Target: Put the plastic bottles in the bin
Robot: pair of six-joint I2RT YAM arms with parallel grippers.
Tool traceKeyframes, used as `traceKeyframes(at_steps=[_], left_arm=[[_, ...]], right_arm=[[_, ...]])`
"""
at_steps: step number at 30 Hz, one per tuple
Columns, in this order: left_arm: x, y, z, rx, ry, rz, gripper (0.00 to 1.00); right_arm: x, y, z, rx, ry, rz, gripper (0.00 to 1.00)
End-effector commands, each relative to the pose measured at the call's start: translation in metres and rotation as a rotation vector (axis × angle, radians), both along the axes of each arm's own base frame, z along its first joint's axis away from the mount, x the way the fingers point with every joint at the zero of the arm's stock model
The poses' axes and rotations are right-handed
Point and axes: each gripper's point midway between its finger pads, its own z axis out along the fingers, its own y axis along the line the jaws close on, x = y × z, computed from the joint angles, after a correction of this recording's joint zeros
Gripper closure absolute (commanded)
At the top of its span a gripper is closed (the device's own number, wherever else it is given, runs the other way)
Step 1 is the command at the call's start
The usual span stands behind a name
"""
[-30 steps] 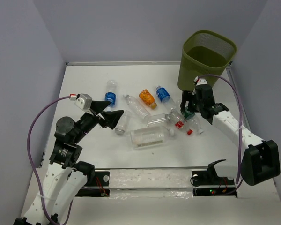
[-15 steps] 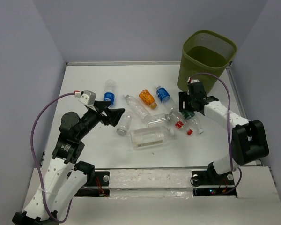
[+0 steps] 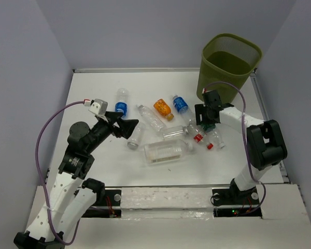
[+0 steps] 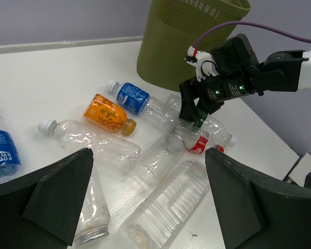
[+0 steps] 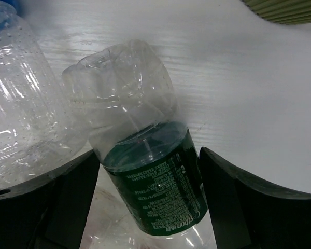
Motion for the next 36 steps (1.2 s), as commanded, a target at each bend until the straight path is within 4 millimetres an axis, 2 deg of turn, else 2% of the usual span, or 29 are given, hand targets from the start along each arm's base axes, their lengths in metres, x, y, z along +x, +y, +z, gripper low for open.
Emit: traceKeyframes(at_steps=[1, 2, 6, 8, 11, 14, 17, 18, 20, 21, 22, 24, 25, 26, 27, 28, 29, 30, 31, 32, 33, 34, 35, 36], left_arm=[[0.001, -0.001, 0.022, -0.007, -0.049, -0.003, 0.01], [0.001, -0.001, 0.022, -0.005, -0.047, -0.003, 0.01], [0.001, -0.001, 0.021, -0.002, -0.047, -0.003, 0.03], [0.001, -0.001, 0.02, 0.002, -0.045, -0.006, 0.05], [0.002, -0.002, 0.019, 0.004, -0.039, -0.011, 0.06], [0.004, -0.004, 0.016, 0.009, -0.029, -0.015, 0.08], [0.005, -0.006, 0.011, 0.016, -0.014, -0.031, 0.08], [0.002, -0.011, 0.011, 0.016, -0.012, -0.06, 0.08], [0.003, -0.016, 0.006, 0.021, 0.006, -0.091, 0.08], [0.0, -0.02, 0.005, 0.023, 0.014, -0.12, 0.09], [0.001, -0.021, 0.003, 0.026, 0.02, -0.128, 0.09], [0.002, -0.022, 0.0, 0.029, 0.03, -0.133, 0.09], [0.003, -0.022, -0.001, 0.033, 0.033, -0.127, 0.09], [0.003, -0.021, -0.001, 0.034, 0.03, -0.122, 0.09], [0.004, -0.019, -0.001, 0.034, 0.032, -0.111, 0.09], [0.005, -0.018, -0.002, 0.037, 0.035, -0.101, 0.1], [0.006, -0.017, -0.002, 0.04, 0.034, -0.096, 0.09], [0.006, -0.017, -0.002, 0.042, 0.033, -0.093, 0.09], [0.007, -0.015, -0.001, 0.04, 0.031, -0.084, 0.09], [0.007, -0.015, -0.001, 0.041, 0.03, -0.082, 0.09], [0.006, -0.015, -0.001, 0.041, 0.029, -0.082, 0.09], [0.007, -0.015, -0.001, 0.041, 0.029, -0.078, 0.09], [0.008, -0.014, -0.002, 0.042, 0.032, -0.073, 0.1], [0.008, -0.013, -0.002, 0.044, 0.036, -0.067, 0.09]], right_arm=[[0.016, -0.005, 0.014, -0.047, -0.051, -0.003, 0.24], [0.016, -0.006, 0.014, -0.054, -0.052, -0.002, 0.26], [0.016, -0.009, 0.02, -0.081, -0.072, -0.009, 0.44], [0.014, -0.012, 0.033, -0.106, -0.106, -0.019, 0.47], [0.009, -0.007, 0.067, -0.119, -0.186, -0.016, 0.5], [0.006, -0.001, 0.118, -0.107, -0.3, -0.017, 0.53], [0.005, 0.02, 0.172, -0.008, -0.419, 0.023, 0.54], [0.005, 0.039, 0.209, 0.086, -0.506, 0.073, 0.54], [0.004, 0.06, 0.248, 0.193, -0.615, 0.144, 0.54], [0.004, 0.074, 0.285, 0.287, -0.726, 0.196, 0.54], [0.005, 0.078, 0.313, 0.327, -0.798, 0.21, 0.54], [0.008, 0.081, 0.353, 0.36, -0.91, 0.223, 0.54], [0.02, 0.076, 0.374, 0.346, -0.987, 0.177, 0.55], [0.025, 0.069, 0.407, 0.319, -1.072, 0.153, 0.55], [0.033, 0.056, 0.421, 0.273, -1.118, 0.083, 0.55], [0.053, 0.056, 0.428, 0.227, -1.16, 0.055, 0.55], [0.062, 0.051, 0.438, 0.18, -1.185, 0.024, 0.56], [0.064, 0.028, 0.473, 0.101, -1.257, -0.06, 0.56], [0.086, 0.025, 0.47, 0.02, -1.265, -0.078, 0.56], [0.095, 0.016, 0.477, -0.004, -1.284, -0.109, 0.57], [0.096, 0.004, 0.502, -0.003, -1.339, -0.148, 0.57], [0.106, -0.017, 0.508, -0.03, -1.362, -0.188, 0.57], [0.124, -0.022, 0.499, -0.05, -1.35, -0.192, 0.57], [0.132, -0.024, 0.503, -0.042, -1.37, -0.16, 0.57]])
